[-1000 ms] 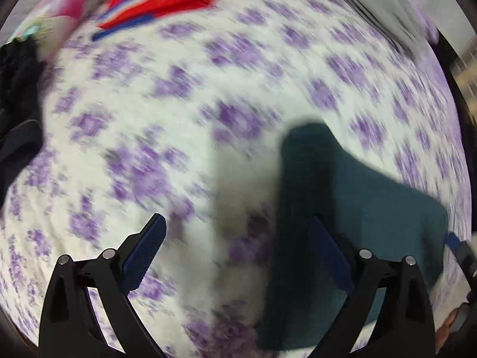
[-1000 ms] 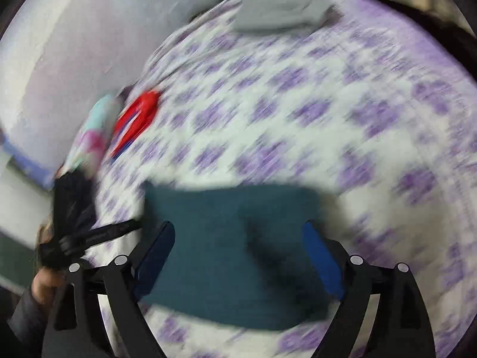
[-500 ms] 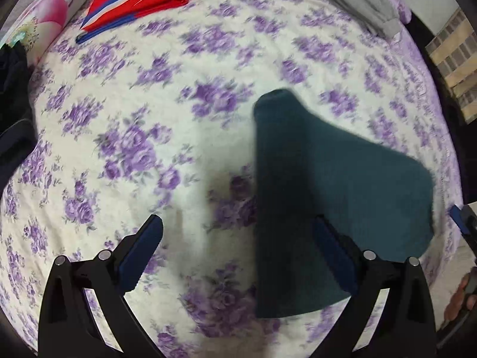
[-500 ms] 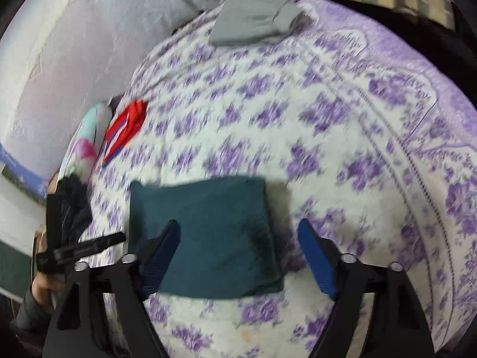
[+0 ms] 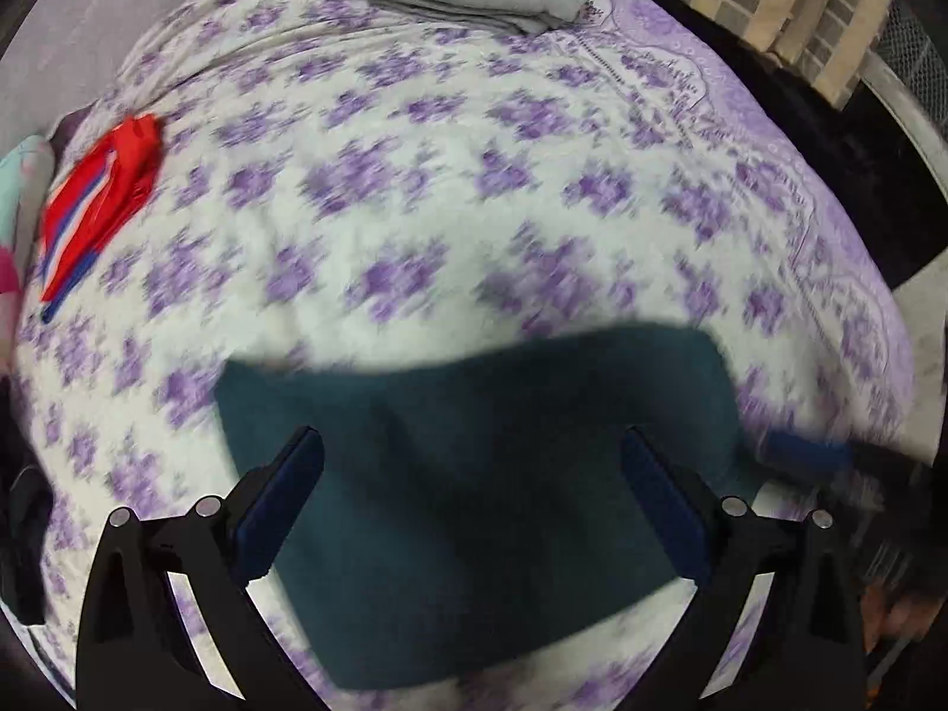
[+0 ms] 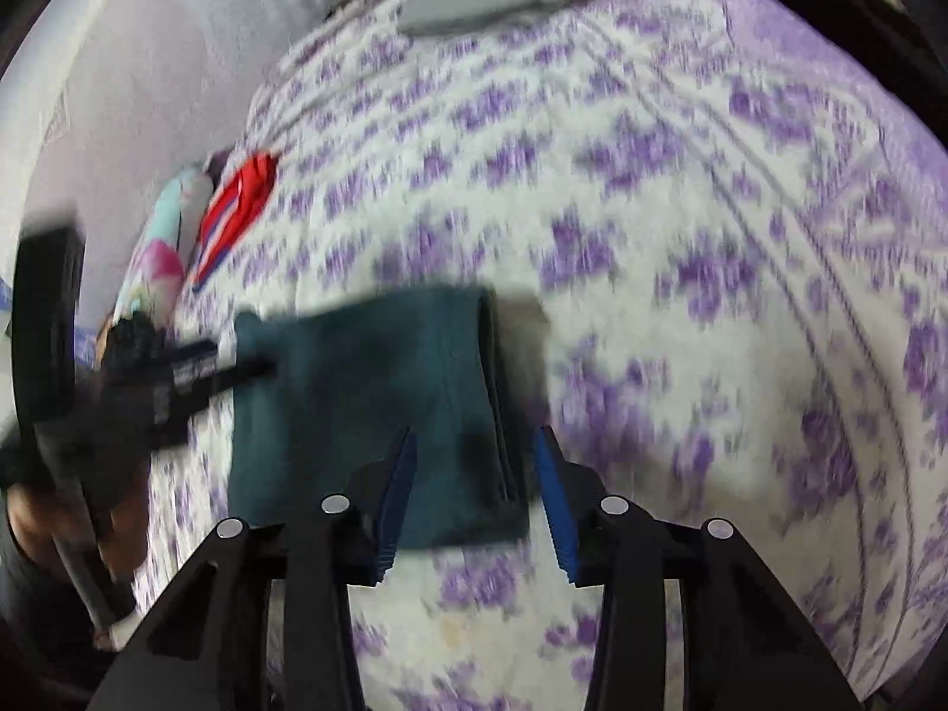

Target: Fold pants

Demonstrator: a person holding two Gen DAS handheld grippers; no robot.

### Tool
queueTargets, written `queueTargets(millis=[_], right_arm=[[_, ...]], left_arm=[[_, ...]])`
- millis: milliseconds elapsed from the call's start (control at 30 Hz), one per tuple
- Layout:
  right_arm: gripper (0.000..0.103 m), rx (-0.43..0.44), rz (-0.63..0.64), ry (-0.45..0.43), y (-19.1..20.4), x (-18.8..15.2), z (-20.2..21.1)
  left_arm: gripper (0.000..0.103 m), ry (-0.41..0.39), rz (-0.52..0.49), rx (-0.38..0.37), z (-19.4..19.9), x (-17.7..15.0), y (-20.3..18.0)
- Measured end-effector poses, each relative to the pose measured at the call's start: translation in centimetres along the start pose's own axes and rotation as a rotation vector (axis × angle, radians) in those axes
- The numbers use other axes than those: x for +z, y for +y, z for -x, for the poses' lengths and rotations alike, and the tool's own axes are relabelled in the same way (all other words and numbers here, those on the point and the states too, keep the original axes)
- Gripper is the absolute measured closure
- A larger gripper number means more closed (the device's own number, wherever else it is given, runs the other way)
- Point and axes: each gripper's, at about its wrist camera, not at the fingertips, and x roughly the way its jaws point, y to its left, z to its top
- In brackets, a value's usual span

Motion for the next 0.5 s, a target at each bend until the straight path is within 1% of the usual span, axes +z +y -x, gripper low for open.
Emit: queueTargets(millis=[100, 167, 200, 233, 300, 367, 433, 500], right_arm=[[0.063, 0.012, 0.005, 0.023, -0.3, -1.2, -0.6], [0.078, 0.033, 0.005, 0.019, -0.2, -1.1, -0.9], [0.082, 0.041, 0.008, 0.019, -0.2, -1.0, -1.1], [0.084, 0.037, 0.013, 0.012, -0.1, -0.8, -1.3], [0.085, 0.039, 0.021, 0.022, -0.1, -0.5, -1.5], [0.087, 0.052, 0.053, 0.036, 0.2, -0.6, -0.9], [0.088, 0.03, 0.07, 0.068, 0.0, -1.1, -0.7], [0.089, 0.013, 0.052, 0.11, -1.0, -1.6, -1.9]], left_arm=[[0.006, 0.038, 0.016, -0.036, -1.5, 1.4, -1.5], [0.006, 0.054, 0.006, -0.036, -2.7, 2.0, -2.6], [0.006, 0.068, 0.004, -0.051, -3.4, 2.2, -3.1], [0.006, 0.086, 0.006, -0.065, -4.2, 2.2, -3.4], [0.006, 0.117, 0.006, -0.072, -5.5, 2.1, -3.9], [0.005, 0.14, -0.007, -0.019, -7.1, 1.9, -4.0], [0.004, 0.14, 0.003, -0.036, -7.8, 1.7, -3.9], [0.004, 0.131, -0.019, -0.017, -7.9, 1.6, -4.4]])
